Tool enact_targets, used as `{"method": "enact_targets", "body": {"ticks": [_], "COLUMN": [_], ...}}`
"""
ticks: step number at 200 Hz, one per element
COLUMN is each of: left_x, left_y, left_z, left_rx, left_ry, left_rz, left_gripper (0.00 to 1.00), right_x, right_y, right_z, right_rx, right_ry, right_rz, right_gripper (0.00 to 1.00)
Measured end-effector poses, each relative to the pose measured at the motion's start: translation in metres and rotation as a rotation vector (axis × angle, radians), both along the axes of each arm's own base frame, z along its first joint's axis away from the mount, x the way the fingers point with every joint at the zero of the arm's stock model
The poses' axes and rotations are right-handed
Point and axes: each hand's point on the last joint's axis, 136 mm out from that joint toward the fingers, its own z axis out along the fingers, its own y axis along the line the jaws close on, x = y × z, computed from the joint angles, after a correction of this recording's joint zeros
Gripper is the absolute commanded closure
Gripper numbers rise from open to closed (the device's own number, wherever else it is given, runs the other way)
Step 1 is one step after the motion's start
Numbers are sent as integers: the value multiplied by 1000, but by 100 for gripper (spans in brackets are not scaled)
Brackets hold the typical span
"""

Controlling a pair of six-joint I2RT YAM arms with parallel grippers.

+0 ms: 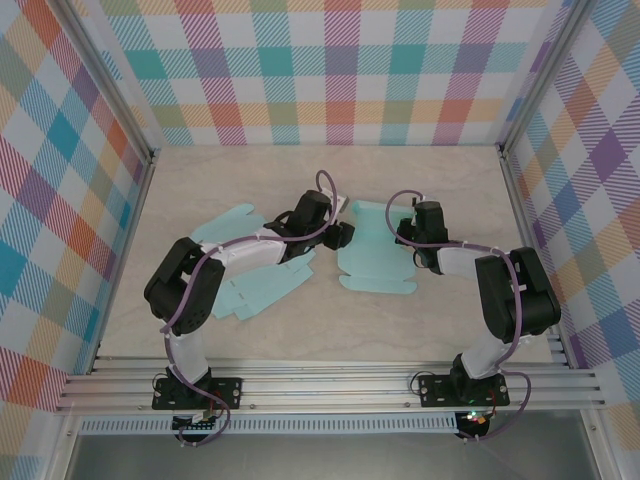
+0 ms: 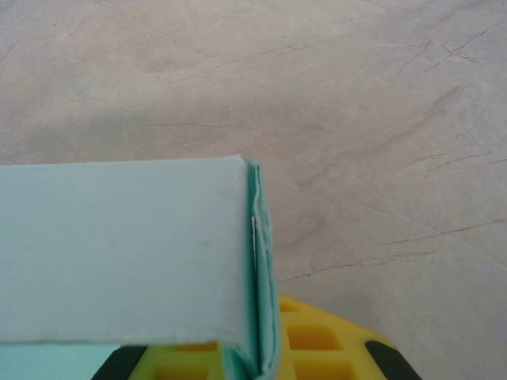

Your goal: Fold the paper box

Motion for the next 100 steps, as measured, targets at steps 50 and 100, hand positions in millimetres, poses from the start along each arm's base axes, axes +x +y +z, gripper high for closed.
{"method": "enact_targets", "body": {"ticks": [50, 100], "left_x": [8, 17], "left_y": [-9, -21], "left_z": [1, 6], "left_rx": [13, 3], "left_ry": [-12, -32], "left_rz": [-27, -56], "left_gripper": [43, 41], "right_x": [0, 0], "right_y": [0, 0], "right_z": [0, 0], "right_rx": [0, 0], "right_ry": [0, 0], "right_rz": [0, 0], "right_gripper": [100, 100]}}
